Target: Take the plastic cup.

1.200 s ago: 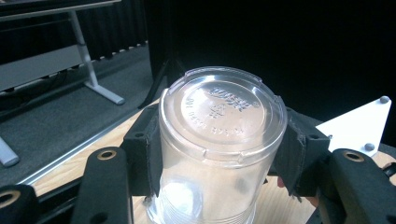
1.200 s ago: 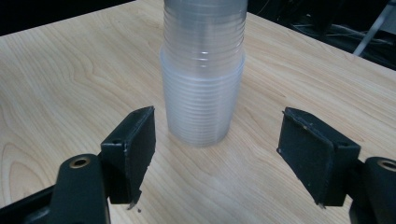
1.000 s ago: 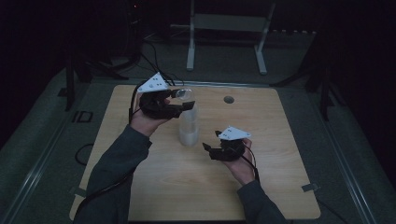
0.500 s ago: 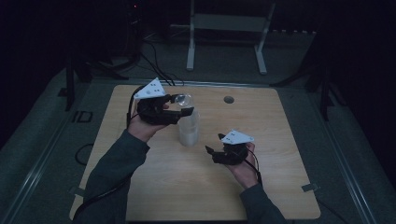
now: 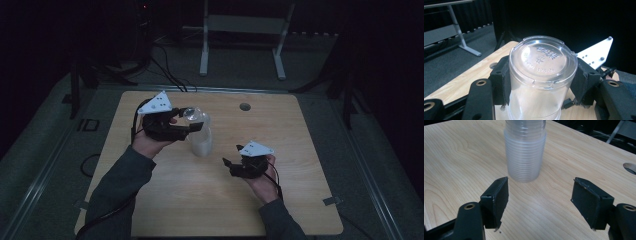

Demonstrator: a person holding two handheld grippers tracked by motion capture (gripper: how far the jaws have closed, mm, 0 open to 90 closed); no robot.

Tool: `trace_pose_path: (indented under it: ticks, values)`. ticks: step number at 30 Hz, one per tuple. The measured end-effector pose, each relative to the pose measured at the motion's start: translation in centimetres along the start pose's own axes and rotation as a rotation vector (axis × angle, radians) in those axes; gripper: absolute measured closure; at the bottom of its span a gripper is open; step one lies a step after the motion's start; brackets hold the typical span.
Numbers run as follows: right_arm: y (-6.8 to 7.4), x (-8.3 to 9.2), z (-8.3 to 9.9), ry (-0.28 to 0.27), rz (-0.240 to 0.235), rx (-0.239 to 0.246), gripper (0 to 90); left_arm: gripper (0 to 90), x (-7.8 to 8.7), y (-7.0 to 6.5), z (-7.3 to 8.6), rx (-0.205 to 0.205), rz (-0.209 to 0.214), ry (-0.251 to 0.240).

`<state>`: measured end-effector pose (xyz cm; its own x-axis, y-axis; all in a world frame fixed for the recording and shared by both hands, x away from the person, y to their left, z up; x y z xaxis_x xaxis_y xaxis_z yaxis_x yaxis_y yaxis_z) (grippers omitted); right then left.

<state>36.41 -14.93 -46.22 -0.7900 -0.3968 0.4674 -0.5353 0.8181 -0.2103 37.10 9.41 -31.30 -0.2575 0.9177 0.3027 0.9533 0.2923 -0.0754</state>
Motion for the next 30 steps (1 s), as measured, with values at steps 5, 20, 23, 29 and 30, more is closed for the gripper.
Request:
trace_pose_path:
  ticks: [5,20,23,29,30]
  values:
    - [-0.1,0.0,0.3,0.005,0.002,0.002,29.4,41.1,0.1,-0.1,0.5,0.002,0.003,0.005]
    - [-0.3,0.1,0.7,0.016,0.007,0.002,29.2,41.1,0.4,-0.3,2.1,0.007,0.011,0.016]
    - [-0.3,0.1,0.9,0.021,0.007,0.002,29.1,41.1,0.5,-0.3,2.5,0.008,0.013,0.013]
    - [-0.4,0.1,1.0,0.025,0.007,0.003,28.9,41.1,0.6,-0.5,3.1,0.014,0.023,0.007]
    - [-0.4,0.1,1.0,0.025,0.008,0.002,28.8,41.1,0.6,-0.6,3.3,0.014,0.028,0.006]
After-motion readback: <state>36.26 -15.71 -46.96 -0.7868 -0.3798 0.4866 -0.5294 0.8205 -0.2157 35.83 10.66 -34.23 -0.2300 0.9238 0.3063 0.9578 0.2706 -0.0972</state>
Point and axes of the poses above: each handheld gripper's, and its own axes: x roughly backward along the jaws, z roughly out of its underside, y roughly to its left, the point moved 4 cm from there along -x, roughly forward along the jaws, and after that the axes turned 13 degrees about z, right-handed, at the moved point
